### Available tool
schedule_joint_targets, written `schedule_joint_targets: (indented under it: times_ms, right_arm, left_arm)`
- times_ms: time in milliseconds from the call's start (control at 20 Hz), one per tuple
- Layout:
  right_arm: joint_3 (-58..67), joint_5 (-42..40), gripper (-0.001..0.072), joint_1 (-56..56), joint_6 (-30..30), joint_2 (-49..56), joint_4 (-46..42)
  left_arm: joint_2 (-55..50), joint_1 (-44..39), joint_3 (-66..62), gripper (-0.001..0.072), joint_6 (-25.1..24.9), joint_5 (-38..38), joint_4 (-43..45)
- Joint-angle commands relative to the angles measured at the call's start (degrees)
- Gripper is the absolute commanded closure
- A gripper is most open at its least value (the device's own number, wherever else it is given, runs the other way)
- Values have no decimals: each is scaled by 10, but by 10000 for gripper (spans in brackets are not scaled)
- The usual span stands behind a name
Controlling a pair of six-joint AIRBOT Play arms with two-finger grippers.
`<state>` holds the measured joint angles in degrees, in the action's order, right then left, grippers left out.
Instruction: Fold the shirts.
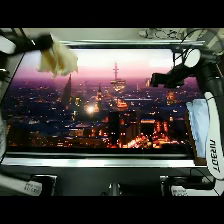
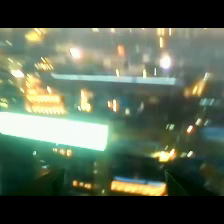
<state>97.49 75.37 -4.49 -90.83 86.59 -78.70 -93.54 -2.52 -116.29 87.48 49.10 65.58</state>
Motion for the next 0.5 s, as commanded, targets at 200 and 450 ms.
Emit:
schedule_joint_targets:
  times_ms: [200,450]
  right_arm:
    - [48,87,39,0,-7,-205,-21]
    - [37,223,39,0,-28,-250,-30]
  left_arm:
    - [324,-245,211,683,69,94,136]
    - [311,-371,543,681,217,-14,165]
